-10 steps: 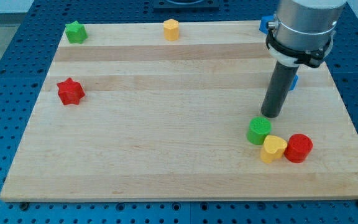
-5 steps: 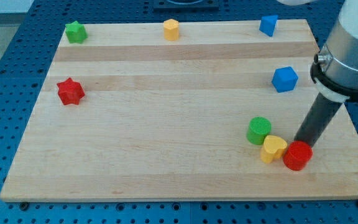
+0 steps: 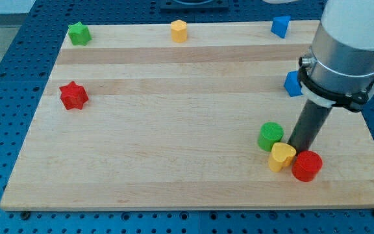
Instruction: Place the yellow heart at the bottom left side of the board
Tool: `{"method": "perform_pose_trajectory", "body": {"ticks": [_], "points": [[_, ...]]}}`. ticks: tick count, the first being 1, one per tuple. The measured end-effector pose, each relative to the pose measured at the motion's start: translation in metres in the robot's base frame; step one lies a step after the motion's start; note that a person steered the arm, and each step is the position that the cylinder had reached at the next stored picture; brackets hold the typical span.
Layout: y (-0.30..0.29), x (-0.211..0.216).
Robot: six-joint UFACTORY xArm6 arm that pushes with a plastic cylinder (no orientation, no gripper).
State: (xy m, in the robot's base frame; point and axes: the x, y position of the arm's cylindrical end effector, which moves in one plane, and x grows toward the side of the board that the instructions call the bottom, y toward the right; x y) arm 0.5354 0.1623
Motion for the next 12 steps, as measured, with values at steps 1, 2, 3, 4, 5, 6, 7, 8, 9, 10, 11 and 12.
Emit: {"method": "perform_pose_trajectory", "body": {"ticks": [1, 2, 3, 4, 5, 6, 7, 8, 9, 10, 11, 12], "points": [[-0.005, 0.000], [-0.011, 0.000], [-0.009, 0.003], [-0.002, 0.011], [-0.002, 0.012], [-0.002, 0.013], [-0.004, 0.024], [-0.008, 0.028], [-0.009, 0.028], [-0.022, 0.028], [-0.042, 0.028], [-0.063, 0.028]]}}
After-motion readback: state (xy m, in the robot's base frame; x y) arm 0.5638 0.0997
